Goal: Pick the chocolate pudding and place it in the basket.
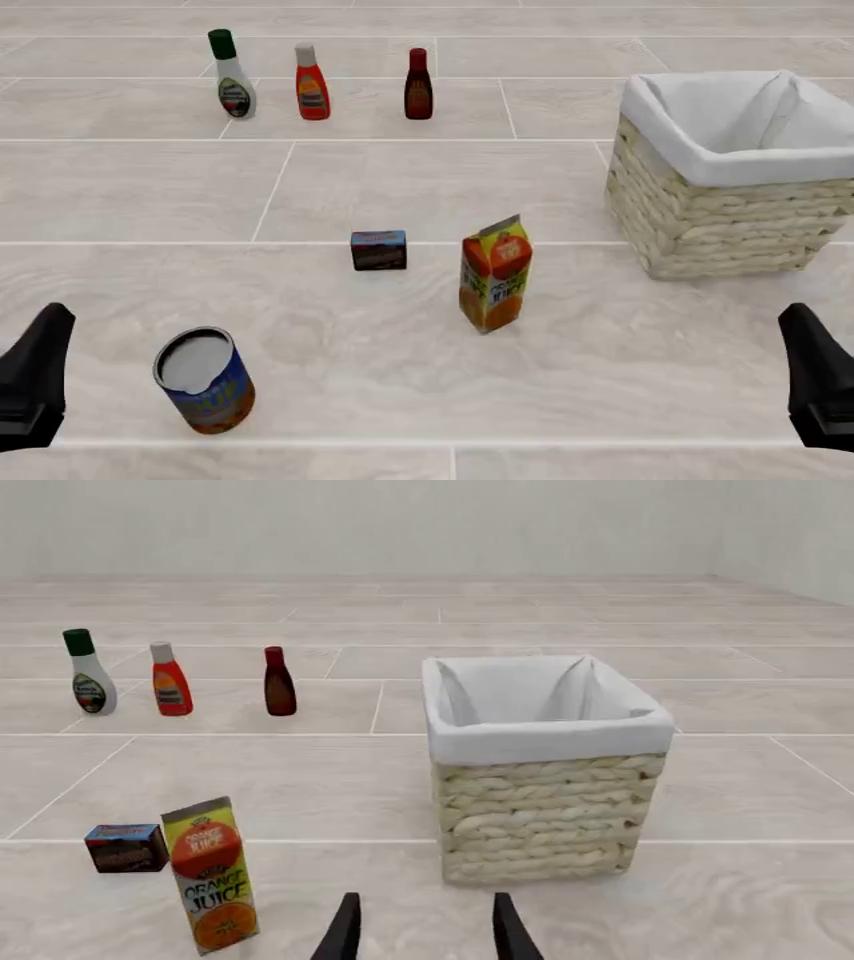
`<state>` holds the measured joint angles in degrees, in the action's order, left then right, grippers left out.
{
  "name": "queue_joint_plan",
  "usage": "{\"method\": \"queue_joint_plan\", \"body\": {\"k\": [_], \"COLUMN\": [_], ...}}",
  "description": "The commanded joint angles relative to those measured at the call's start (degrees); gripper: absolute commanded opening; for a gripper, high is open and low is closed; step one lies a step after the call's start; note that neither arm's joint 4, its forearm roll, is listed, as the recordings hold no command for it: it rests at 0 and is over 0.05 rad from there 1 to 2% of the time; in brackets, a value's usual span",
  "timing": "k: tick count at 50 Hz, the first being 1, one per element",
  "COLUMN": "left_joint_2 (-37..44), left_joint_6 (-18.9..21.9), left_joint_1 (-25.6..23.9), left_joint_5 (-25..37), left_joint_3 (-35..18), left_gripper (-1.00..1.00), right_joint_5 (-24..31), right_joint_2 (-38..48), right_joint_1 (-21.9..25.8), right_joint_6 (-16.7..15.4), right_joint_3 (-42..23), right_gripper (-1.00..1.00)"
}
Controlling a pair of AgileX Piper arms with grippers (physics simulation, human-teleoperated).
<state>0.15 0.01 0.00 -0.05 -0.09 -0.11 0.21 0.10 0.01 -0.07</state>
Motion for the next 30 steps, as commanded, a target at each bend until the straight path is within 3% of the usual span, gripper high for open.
{"method": "queue_joint_plan", "body": {"k": [1,30], "left_joint_2": [0.34,0.21], "left_joint_6": [-0.02,0.09], "left_joint_1": [0.0,0.0], "left_joint_5": [-0.14,-0.25], "left_joint_3": [-0.13,-0.05], "left_gripper": [1.0,1.0], "right_joint_5": [0.19,0.03], "right_joint_2": [0.07,1.1], "right_joint_1": [-0.13,0.45], "right_joint_6": [-0.11,-1.2], "right_joint_3": [-0.09,-0.01], "right_gripper": [1.0,1.0]}}
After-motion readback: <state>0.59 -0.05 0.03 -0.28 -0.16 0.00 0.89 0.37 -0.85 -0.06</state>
